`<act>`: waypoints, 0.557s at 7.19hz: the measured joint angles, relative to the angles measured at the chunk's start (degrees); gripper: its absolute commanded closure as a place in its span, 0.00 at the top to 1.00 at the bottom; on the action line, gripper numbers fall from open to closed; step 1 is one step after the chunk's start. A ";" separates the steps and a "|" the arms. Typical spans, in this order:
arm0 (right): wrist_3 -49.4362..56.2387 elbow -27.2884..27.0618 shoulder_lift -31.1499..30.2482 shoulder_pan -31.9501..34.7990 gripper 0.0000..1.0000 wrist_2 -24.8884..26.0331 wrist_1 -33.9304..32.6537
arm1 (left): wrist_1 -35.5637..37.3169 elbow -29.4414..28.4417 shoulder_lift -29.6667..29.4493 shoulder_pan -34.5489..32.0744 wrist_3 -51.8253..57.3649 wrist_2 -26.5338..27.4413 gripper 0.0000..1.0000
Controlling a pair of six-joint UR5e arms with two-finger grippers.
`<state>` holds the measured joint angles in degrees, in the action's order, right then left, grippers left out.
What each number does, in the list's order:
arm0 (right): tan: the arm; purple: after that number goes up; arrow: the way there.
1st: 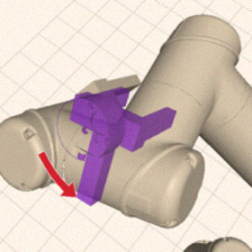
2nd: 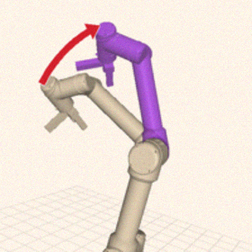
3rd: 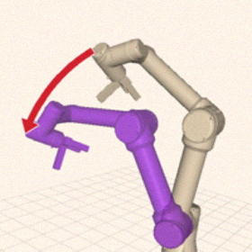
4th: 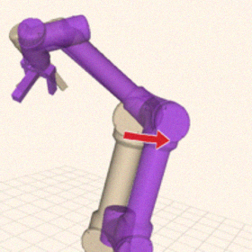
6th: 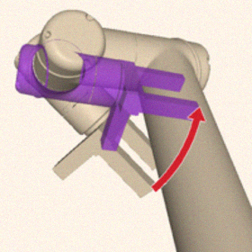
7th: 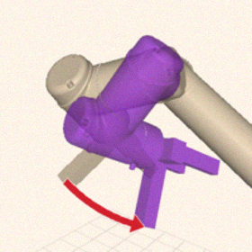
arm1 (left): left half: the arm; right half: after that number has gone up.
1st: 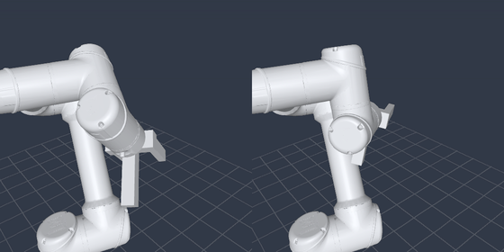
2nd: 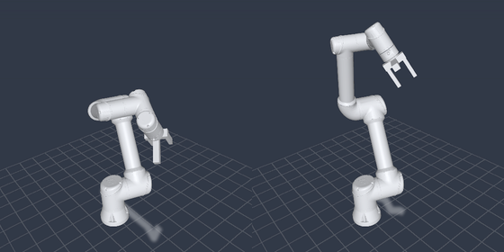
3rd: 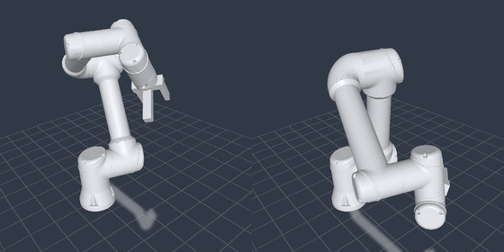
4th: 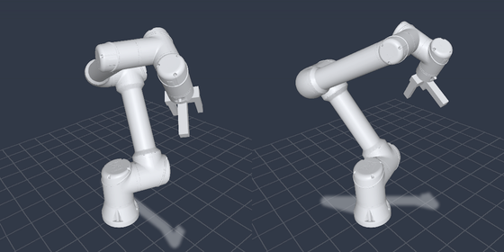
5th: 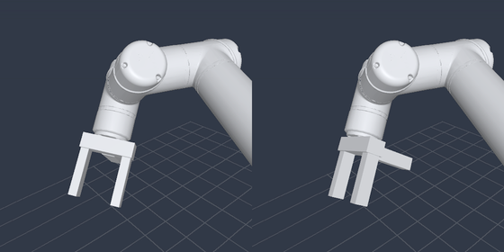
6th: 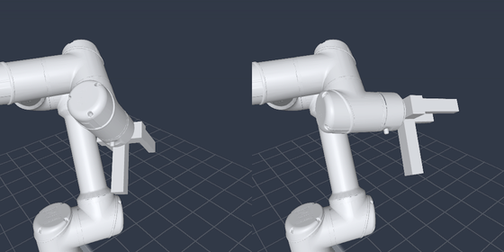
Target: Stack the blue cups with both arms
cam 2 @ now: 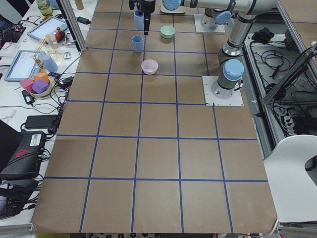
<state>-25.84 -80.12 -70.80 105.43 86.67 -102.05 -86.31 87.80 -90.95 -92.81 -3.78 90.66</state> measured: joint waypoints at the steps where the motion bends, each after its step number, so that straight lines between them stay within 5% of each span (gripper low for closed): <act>1: -0.28 0.12 1.32 0.36 0.00 0.10 -2.05 | 0.00 0.00 0.04 0.00 0.00 0.02 1.00; 4: -0.66 0.06 3.74 0.87 0.00 0.43 -3.69 | 0.00 0.00 0.05 -0.01 0.00 0.04 1.00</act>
<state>-26.51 -80.06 -67.06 106.30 87.10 -105.74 -86.31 87.80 -90.90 -92.83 -3.78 90.70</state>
